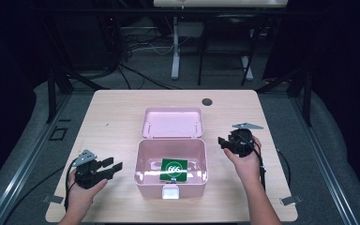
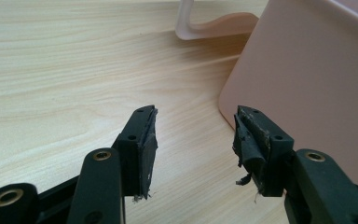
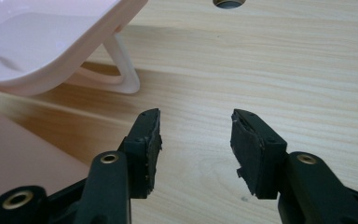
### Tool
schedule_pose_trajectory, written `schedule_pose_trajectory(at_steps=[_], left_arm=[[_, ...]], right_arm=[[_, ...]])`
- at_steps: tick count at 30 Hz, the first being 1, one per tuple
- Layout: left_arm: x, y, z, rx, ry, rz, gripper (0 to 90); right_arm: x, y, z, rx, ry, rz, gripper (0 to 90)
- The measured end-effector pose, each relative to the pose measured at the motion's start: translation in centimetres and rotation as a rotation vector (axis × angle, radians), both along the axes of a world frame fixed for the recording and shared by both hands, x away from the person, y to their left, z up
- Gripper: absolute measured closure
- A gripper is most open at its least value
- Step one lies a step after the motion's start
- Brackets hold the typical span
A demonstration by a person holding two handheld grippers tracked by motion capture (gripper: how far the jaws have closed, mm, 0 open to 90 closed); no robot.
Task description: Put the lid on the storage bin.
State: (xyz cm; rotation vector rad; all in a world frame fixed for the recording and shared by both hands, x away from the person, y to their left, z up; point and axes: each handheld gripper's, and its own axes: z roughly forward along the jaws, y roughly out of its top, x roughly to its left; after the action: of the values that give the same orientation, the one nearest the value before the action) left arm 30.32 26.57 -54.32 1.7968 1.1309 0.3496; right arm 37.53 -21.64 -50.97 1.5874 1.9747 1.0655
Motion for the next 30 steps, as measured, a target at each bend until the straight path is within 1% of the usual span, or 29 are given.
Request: schedule_pose_trajectory(at_steps=[3,4,5,6,7,8,9,10,11,13,14,15,16,17,18,19,20,21,22,23,24,25,26,27,28,29,30], left_arm=[[-0.1,-0.1,0.2,0.007,-0.009,-0.011,50.0],[-0.4,-0.3,0.3,0.013,-0.019,-0.018,50.1],[-0.5,-0.5,0.4,0.016,-0.032,-0.019,50.7],[-0.6,-0.6,0.6,0.028,-0.032,-0.03,50.7],[-0.6,-0.6,0.6,0.028,-0.032,-0.03,50.7],[-0.9,-0.9,1.0,0.015,-0.041,-0.046,50.9],[-0.9,-0.9,1.0,0.015,-0.041,-0.046,51.3],[-1.1,-1.3,1.4,0.004,-0.049,-0.062,51.7],[-1.1,-1.3,1.4,0.004,-0.049,-0.062,52.5],[-1.3,-1.9,2.2,0.011,-0.056,-0.086,53.1],[-1.3,-2.1,2.5,0.016,-0.055,-0.098,53.1],[-1.3,-2.1,2.5,0.016,-0.055,-0.098,53.1],[-1.3,-2.6,3.0,0.029,-0.068,-0.109,53.1],[-1.3,-2.6,3.0,0.029,-0.068,-0.109,53.3],[-1.1,-2.9,3.5,0.033,-0.071,-0.131,54.7],[-1.1,-2.9,3.5,0.033,-0.071,-0.131,54.7],[-0.9,-3.3,4.0,0.03,-0.078,-0.132,54.7],[-0.8,-3.5,4.3,0.034,-0.082,-0.138,54.7],[-0.6,-3.7,4.4,0.042,-0.08,-0.138,55.0],[-0.6,-3.7,4.4,0.042,-0.08,-0.138,55.1],[-0.3,-4.0,4.8,0.041,-0.071,-0.141,55.2],[-0.3,-4.0,4.8,0.041,-0.071,-0.141,55.2],[0.0,-4.3,5.1,0.029,-0.061,-0.146,55.3],[0.0,-4.3,5.1,0.029,-0.061,-0.146,55.8],[0.2,-4.6,5.4,0.006,-0.05,-0.149,56.3],[0.2,-4.6,5.4,0.006,-0.05,-0.149,57.8],[0.5,-4.8,5.7,0.004,-0.047,-0.14,58.0]], right_arm=[[0.0,0.1,-0.2,-0.016,0.012,0.006,54.5],[0.1,0.1,-0.3,-0.017,0.016,0.007,54.7],[0.1,0.0,-0.3,-0.01,0.024,0.008,55.0],[0.2,0.0,-0.4,-0.004,0.029,0.008,55.4],[0.2,0.0,-0.4,0.0,0.032,0.011,55.4],[0.2,0.1,-0.4,0.004,0.039,0.014,55.4],[0.2,0.1,-0.3,0.013,0.039,0.02,55.4],[0.3,0.1,-0.2,0.022,0.04,0.022,55.1],[0.3,0.2,-0.1,0.03,0.046,0.024,55.0],[0.4,0.3,0.3,0.054,0.053,0.029,54.0],[0.5,0.4,0.4,0.058,0.049,0.035,53.4],[0.5,0.4,0.4,0.058,0.049,0.035,53.4],[0.5,0.6,0.7,0.063,0.059,0.042,51.6],[0.5,0.6,0.7,0.063,0.059,0.042,51.6],[0.6,0.8,0.9,0.071,0.061,0.056,49.7],[0.6,0.8,0.9,0.071,0.061,0.056,49.7],[0.8,0.8,1.1,0.086,0.082,0.067,48.7],[1.0,0.8,1.2,0.09,0.084,0.071,48.9],[1.2,0.7,1.3,0.104,0.092,0.075,48.6],[1.2,0.7,1.3,0.104,0.092,0.075,48.6],[1.5,0.6,1.5,0.131,0.086,0.09,48.7],[1.5,0.6,1.5,0.131,0.086,0.09,48.7],[1.7,0.6,1.7,0.106,0.079,0.071,49.5],[1.9,0.7,1.8,0.083,0.083,0.075,50.2],[2.0,0.8,2.1,0.06,0.078,0.081,50.3],[2.0,0.8,2.1,0.06,0.078,0.081,50.3],[2.1,1.1,2.7,0.006,0.068,0.098,49.7]])
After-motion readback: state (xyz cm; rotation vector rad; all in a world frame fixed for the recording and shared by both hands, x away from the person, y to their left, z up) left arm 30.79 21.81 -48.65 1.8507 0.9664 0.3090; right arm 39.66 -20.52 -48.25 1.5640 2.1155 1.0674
